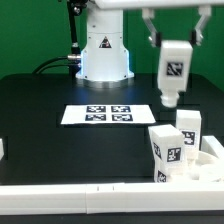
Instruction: Assemble stool
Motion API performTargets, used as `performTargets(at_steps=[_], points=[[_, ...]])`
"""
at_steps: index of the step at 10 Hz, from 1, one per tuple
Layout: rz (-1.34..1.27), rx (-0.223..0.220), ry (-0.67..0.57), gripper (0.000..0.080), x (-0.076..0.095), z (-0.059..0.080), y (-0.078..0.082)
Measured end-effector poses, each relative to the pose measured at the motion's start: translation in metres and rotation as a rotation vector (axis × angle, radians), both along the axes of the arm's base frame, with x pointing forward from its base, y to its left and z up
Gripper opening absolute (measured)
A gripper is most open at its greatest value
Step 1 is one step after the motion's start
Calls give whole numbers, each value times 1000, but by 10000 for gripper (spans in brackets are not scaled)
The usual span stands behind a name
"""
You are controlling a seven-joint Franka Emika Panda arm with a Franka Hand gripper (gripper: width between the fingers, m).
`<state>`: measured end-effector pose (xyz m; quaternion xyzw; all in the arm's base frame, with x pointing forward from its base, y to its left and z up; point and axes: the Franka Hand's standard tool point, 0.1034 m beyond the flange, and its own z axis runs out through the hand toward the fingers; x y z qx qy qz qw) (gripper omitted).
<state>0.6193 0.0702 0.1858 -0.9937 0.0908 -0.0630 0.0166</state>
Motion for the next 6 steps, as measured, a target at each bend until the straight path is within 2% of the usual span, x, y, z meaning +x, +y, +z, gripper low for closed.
performTargets(at_steps=[1,2,3,6], points=[[-17,-3,-5,330,8,-4,8],[-29,6,-18,330,7,-9,16],[-51,24,-23,330,1,-11,13],[-56,21,-19,330,2,-14,13]])
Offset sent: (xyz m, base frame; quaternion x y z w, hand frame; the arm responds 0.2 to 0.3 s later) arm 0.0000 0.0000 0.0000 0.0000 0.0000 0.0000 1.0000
